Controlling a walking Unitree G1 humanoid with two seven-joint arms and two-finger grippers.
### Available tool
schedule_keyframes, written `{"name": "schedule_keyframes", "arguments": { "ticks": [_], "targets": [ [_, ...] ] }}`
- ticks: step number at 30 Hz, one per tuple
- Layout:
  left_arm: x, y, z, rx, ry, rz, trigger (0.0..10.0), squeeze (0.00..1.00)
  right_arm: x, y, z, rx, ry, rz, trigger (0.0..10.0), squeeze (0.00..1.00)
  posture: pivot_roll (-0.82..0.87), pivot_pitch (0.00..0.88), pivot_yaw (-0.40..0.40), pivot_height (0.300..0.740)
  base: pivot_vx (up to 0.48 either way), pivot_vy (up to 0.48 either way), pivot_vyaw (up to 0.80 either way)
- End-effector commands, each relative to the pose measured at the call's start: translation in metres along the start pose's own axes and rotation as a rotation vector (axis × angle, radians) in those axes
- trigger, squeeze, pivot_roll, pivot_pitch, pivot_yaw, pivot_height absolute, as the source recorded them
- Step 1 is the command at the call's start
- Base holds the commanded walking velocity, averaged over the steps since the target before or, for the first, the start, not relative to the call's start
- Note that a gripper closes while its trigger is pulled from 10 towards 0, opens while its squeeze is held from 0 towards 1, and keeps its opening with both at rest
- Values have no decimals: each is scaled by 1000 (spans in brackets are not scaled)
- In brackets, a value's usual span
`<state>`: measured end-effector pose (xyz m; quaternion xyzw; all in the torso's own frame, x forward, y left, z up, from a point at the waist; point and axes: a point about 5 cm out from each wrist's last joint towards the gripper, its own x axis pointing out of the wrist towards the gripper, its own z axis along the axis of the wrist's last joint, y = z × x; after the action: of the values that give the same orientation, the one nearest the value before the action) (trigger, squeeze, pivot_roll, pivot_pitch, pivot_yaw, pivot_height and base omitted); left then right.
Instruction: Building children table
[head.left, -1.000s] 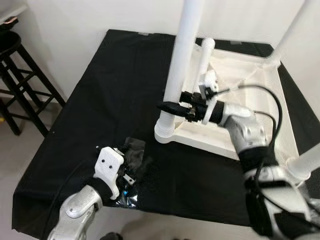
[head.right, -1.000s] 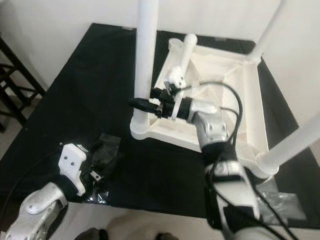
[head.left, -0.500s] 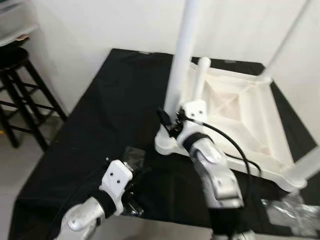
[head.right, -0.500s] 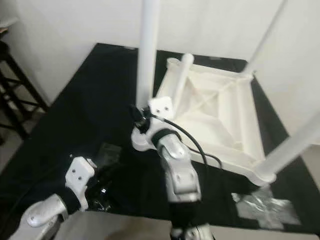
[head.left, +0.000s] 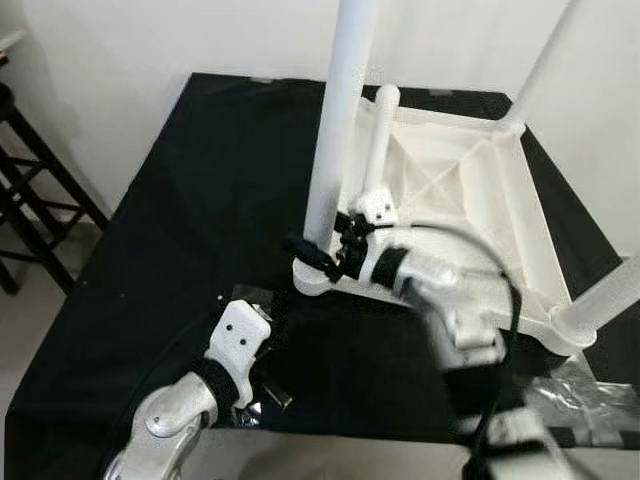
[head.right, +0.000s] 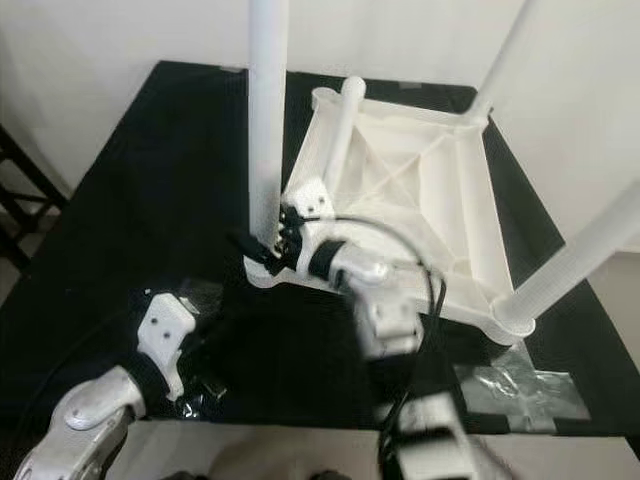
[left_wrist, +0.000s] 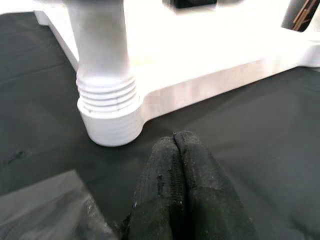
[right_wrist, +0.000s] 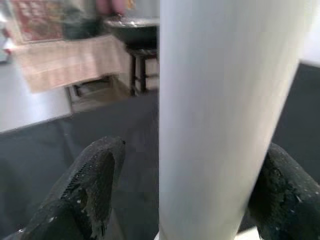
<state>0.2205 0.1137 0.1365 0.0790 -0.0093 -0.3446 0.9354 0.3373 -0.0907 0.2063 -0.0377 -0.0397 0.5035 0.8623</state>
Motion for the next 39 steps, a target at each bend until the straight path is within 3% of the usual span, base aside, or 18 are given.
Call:
{"name": "schedule_keyframes", "arguments": {
  "ticks": [1,4,5,7,8,12,17,21,22,24,25,26,27,28,29,30,32,39],
  "targets": [
    [0,-3,-4,-23,16,-3,0,0,-1,-2,-4,11,7,111,10000,0,62,121,-83,740,0,0,0],
    [1,-4,-3,-18,18,4,0,0,-1,-9,-1,17,12,179,10000,0,68,121,-89,740,0,0,0],
    [1,-3,-3,-10,21,18,10000,0,1,-11,2,46,13,234,10000,0,71,121,-91,740,0,0,0],
    [2,-3,-4,-7,25,26,10000,0,2,-13,4,68,10,277,9882,0,73,120,-91,740,0,0,0],
    [2,-2,-4,-3,28,33,10000,0,2,-14,6,112,10,346,0,0,75,119,-92,740,0,0,0],
    [3,-2,-5,5,35,39,10000,0,4,-21,8,145,15,381,0,0,84,121,-96,740,0,0,0],
    [4,1,-7,6,44,66,10000,0,3,-29,5,122,28,329,0,0,82,126,-99,740,0,0,0],
    [4,2,-7,2,42,70,10000,0,-4,-35,-3,79,48,242,0,0,70,133,-98,740,0,0,0],
    [4,3,-6,0,41,70,10000,0,-7,-37,-9,66,68,158,0,0,63,140,-96,740,0,0,0],
    [4,3,-6,0,41,70,10000,0,-7,-37,-9,66,68,158,0,0,63,140,-96,740,0,0,0],
    [4,3,-6,-1,39,70,10000,0,-10,-35,-21,54,122,23,0,0,56,144,-101,740,0,0,0],
    [3,4,-6,-4,39,69,10000,0,-7,-30,-35,87,162,-292,0,0,47,147,-101,740,0,0,0],
    [2,5,-6,-6,38,68,10000,0,-11,-26,-44,110,197,-529,0,0,47,147,-101,740,0,0,0],
    [2,5,-6,-6,38,68,10000,0,-11,-26,-44,110,197,-529,0,0,47,147,-101,740,0,0,0],
    [2,6,-6,-7,38,68,10000,0,-16,-13,-53,189,206,-720,0,0,41,154,-98,740,0,0,0],
    [2,8,-7,-6,41,67,10000,0,-6,9,-57,196,208,-696,0,0,35,145,-73,740,0,0,0],
    [4,10,-7,-1,45,65,10000,0,10,33,-58,171,201,-550,0,0,32,139,-66,740,0,0,0],
    [6,12,-9,11,48,67,10000,0,21,18,-49,98,177,-498,0,0,51,125,-80,740,0,0,0]
  ]
}}
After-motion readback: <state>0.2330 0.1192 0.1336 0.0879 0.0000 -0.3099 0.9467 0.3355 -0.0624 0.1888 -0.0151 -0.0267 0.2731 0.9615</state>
